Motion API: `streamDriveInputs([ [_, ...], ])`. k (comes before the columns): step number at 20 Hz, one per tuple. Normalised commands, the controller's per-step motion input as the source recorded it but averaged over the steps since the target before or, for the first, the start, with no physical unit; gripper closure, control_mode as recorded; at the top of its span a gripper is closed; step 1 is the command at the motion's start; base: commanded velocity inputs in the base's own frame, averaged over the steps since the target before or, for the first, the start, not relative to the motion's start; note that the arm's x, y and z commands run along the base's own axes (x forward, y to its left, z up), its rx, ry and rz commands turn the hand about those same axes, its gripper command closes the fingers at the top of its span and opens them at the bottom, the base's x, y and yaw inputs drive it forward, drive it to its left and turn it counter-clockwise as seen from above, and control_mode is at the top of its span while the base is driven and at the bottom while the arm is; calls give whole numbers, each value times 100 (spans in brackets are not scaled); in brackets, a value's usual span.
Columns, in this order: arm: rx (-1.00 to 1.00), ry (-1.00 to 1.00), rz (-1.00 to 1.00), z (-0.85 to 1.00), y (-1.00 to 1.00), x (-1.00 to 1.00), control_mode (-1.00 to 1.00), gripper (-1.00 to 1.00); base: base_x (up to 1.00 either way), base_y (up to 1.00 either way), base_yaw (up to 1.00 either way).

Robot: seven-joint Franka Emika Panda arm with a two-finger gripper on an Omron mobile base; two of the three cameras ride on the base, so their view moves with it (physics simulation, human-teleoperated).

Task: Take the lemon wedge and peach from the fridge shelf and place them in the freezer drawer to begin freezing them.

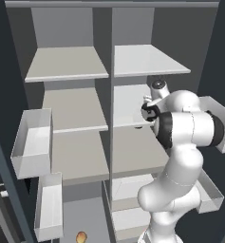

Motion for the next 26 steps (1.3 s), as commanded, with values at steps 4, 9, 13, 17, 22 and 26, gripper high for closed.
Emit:
streamDriveInputs([
  [4, 0, 0, 0, -7, 0, 37, -100, -100, 0, 0, 0],
  [9, 0, 0, 0, -12, 0, 25, -100, -100, 0, 0, 0],
  [13, 0, 0, 0, -20, -1, 14, -100, -100, 0, 0, 0],
  [17, 0, 0, 0, -17, -4, 11, -100, -100, 0, 0, 0],
  [22, 0, 0, 0, -24, 0, 1, -100, 100, 0, 0, 0],
  [26, 0, 0, 0, -9, -5, 7, -100, 100, 0, 0, 0],
])
